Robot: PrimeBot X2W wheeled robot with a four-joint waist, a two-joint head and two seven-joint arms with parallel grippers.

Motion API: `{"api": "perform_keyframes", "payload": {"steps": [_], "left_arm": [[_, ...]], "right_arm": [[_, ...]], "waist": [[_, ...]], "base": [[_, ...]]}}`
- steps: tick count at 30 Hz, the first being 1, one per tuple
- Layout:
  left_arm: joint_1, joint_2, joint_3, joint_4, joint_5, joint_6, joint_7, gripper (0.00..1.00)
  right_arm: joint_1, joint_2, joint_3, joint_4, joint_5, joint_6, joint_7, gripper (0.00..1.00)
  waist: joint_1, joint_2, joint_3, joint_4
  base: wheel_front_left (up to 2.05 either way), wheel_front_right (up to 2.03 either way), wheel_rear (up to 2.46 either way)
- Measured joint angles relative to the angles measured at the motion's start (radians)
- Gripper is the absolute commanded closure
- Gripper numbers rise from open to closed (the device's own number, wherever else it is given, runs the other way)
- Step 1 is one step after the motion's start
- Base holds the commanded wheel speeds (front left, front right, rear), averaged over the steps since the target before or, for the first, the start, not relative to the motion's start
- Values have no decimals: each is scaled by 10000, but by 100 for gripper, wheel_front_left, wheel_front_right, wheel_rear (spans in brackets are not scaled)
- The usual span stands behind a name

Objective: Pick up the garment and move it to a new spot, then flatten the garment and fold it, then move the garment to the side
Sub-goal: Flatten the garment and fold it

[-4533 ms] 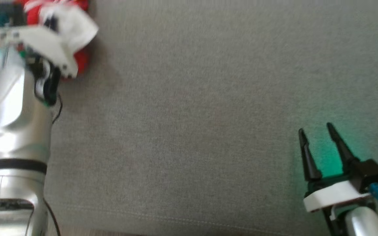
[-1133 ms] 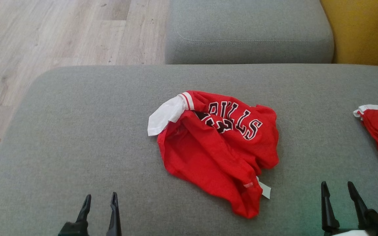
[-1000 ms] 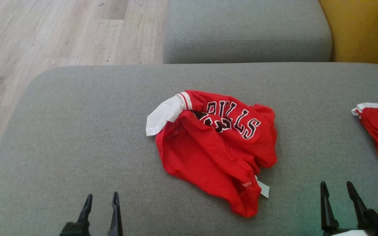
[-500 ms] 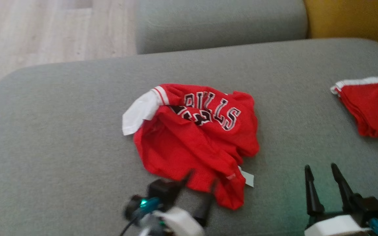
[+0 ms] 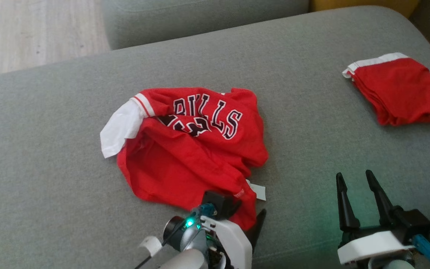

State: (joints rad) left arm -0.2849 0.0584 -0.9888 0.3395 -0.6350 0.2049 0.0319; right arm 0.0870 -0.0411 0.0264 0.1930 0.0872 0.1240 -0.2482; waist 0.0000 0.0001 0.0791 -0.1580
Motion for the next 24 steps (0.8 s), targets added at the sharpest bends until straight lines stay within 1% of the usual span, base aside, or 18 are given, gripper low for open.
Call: {"api": "perform_keyframes", "payload": {"steps": [6,9,10,11,12,16,18,20,22,24], "left_arm": [[-560,0,-616,809,-821,525,-370,0],[-918,-2,-823,1055,-1292,685,-627,0],[-1042,-2,-926,1154,-1442,685,-729,33],[-1154,-2,-1043,1269,-1576,685,-782,68],[-1243,-4,-1139,1383,-1733,685,-842,100],[-1527,-2,-1615,1636,-2286,598,-1133,100],[-1602,-6,-1603,1476,-2700,579,-1302,100],[-1685,0,-1352,1250,-3070,579,-1411,100],[-1662,284,-1072,773,-3292,583,-1450,100],[-1522,920,-759,-8,-3540,617,-1427,100]], "right_arm": [[-16,0,23,6,10,0,0,0],[-79,0,27,6,12,0,0,0],[-107,0,31,10,12,0,0,0],[-149,0,40,19,12,0,0,0],[-171,0,54,21,13,0,0,0],[-174,0,67,69,84,0,0,0],[-173,0,27,73,86,0,0,0],[-148,-2,-123,67,86,0,0,0],[-132,0,-215,65,86,0,0,0],[-80,-2,-314,58,86,0,-2,0]], "waist": [[0,0,143,-185],[0,0,179,-195],[0,0,188,-193],[0,0,192,-194],[0,0,193,-194],[0,0,210,-158],[0,0,198,-88],[0,0,147,90],[0,0,86,238],[0,0,-3,405]], "base": [[0,0,0],[0,0,0],[0,0,0],[0,0,0],[0,0,0],[0,0,0],[0,0,0],[0,0,0],[0,0,0],[0,0,0]]}}
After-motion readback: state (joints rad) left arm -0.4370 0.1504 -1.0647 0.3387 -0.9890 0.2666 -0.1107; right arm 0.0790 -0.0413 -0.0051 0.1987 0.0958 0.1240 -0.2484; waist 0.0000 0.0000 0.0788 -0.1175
